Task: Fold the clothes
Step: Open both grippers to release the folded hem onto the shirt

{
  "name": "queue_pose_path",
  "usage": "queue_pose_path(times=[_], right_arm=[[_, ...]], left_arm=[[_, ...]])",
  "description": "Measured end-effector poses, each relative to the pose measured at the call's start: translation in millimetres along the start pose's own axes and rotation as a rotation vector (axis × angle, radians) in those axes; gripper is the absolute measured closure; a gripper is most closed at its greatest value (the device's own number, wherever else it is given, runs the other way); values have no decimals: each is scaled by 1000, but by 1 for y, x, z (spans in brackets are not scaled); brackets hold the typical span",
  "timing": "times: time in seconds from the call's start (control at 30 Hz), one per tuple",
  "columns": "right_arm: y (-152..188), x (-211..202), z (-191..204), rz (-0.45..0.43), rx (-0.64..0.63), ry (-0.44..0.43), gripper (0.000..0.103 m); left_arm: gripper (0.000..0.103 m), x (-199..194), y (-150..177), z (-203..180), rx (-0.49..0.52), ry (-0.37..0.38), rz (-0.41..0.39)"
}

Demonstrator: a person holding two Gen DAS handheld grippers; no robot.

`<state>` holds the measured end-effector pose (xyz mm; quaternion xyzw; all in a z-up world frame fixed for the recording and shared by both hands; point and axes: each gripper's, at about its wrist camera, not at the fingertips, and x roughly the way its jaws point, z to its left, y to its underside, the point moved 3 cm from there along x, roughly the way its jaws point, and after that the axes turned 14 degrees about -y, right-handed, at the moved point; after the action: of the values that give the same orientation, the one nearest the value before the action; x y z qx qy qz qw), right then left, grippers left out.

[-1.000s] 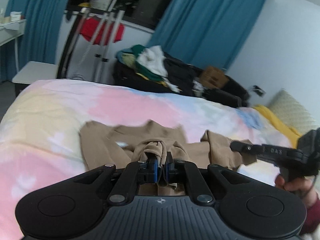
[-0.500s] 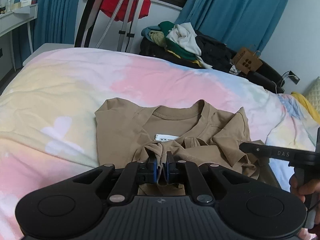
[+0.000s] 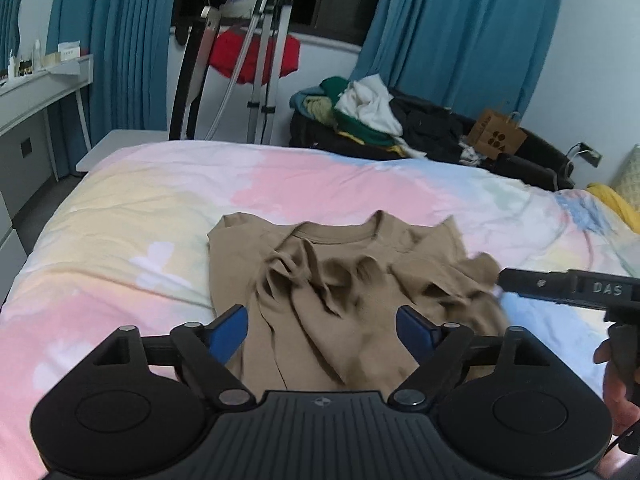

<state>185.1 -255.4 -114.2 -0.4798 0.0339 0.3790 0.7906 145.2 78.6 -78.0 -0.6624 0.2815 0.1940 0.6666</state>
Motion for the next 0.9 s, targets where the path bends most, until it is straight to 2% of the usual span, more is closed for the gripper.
queue_pose_path(times=[0.1,0.17,0.23,0.33,0.37,0.43,0.53,0.63,0.73,0.8,0.9], right_arm=[[13,-24,12,-19,1,-14,38],[25,-38,14,-39,47,-41,38],[37,-47,10,-44,139,-71,37],[56,-55,-4,-44,333,-138,37],[61,-56,-9,-40,396,-159,37],[73,-57,-13,-27,471,-155,37],[89,-48,-15,10,537,-147,38],[103,-30,-20,45,596,-163,38],[103,-20,-38,2,676,-171,38],[102,-14,-56,-51,758,-140,37],[106,-6,-71,-81,843,-153,38]], left_arm=[[14,-26,17,2,-70,33,9],[13,-39,30,6,-157,57,32],[12,-49,43,8,-212,51,46],[9,-53,65,11,-327,123,112],[9,-51,72,11,-363,154,141],[9,-42,81,5,-354,178,196],[9,-31,86,-6,-274,123,204],[9,-14,90,-7,-299,127,226],[9,7,91,-1,-396,141,255],[10,22,92,8,-493,153,279],[13,41,93,21,-634,170,310]])
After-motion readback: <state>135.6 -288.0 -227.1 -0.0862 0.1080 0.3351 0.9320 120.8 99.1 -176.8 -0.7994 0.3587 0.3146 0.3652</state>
